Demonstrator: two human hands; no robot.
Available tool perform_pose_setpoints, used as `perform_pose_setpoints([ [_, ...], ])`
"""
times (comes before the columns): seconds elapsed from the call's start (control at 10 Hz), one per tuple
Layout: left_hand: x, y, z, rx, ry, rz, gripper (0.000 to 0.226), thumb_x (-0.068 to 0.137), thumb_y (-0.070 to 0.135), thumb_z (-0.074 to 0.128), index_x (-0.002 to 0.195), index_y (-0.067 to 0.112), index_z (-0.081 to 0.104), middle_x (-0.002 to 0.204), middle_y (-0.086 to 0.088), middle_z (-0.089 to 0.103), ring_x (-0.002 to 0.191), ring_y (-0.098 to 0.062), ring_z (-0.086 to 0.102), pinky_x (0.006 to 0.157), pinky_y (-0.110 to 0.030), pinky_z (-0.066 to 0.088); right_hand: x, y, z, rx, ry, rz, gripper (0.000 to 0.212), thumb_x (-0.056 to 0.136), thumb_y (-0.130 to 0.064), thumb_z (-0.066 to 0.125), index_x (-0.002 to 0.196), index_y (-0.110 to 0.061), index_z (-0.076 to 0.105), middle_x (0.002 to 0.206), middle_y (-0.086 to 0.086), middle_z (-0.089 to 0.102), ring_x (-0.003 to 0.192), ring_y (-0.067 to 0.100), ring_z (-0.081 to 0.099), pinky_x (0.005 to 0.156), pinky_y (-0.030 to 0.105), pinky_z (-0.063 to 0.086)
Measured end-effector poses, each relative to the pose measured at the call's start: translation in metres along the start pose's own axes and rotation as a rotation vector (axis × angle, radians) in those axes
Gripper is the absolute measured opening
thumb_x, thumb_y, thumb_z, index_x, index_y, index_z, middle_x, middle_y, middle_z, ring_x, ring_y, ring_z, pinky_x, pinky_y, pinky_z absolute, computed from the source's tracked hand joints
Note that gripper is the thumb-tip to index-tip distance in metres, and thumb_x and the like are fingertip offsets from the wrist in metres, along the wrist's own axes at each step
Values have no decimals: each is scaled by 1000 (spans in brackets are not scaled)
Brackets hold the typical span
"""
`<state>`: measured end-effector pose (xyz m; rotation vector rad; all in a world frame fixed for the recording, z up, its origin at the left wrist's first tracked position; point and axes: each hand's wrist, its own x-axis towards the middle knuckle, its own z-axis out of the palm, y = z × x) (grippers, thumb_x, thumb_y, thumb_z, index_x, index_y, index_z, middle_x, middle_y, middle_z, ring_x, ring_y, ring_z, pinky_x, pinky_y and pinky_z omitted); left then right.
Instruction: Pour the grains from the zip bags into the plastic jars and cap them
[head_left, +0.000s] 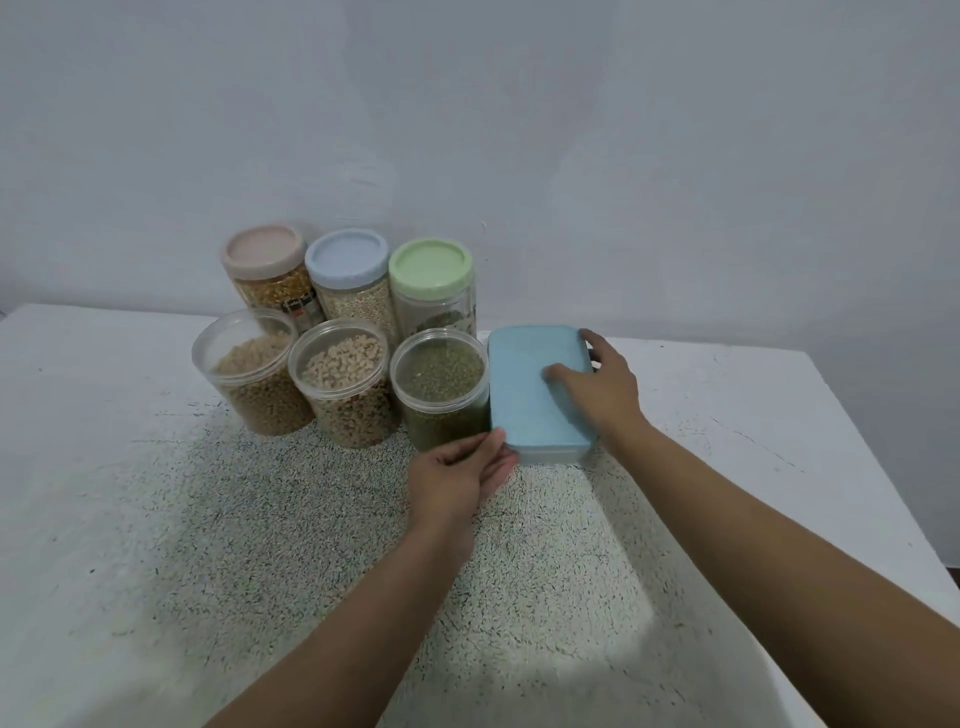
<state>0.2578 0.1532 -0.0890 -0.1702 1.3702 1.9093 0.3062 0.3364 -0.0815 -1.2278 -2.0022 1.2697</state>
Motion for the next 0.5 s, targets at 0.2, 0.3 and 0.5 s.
perform_pose_setpoints([
  [0.2,5,3,-1,-1,-43,-22,23,88,-2,72,111,-5,71,99,-22,77,91,-27,77,71,-23,62,7,-6,4,-133,-26,-59,71,92,-37,68,154,-21,37,143,5,54,114,23,55,93,33,45],
  [0.3,6,10,-13,110,-131,-37,19,95,6,67,113,2,72,104,-14,78,95,-26,77,73,-24,62,6,-9,5,-263,-63,-113,65,96,-41,61,152,-17,36,141,9,55,118,27,53,92,34,43],
  [0.5,8,44,-60,466,-244,47,14,98,16,65,102,10,78,94,-7,79,82,-20,73,68,-25,52,0,-21,8,-668,16,-156,62,96,-57,49,149,-27,41,154,2,45,139,35,34,104,50,37],
])
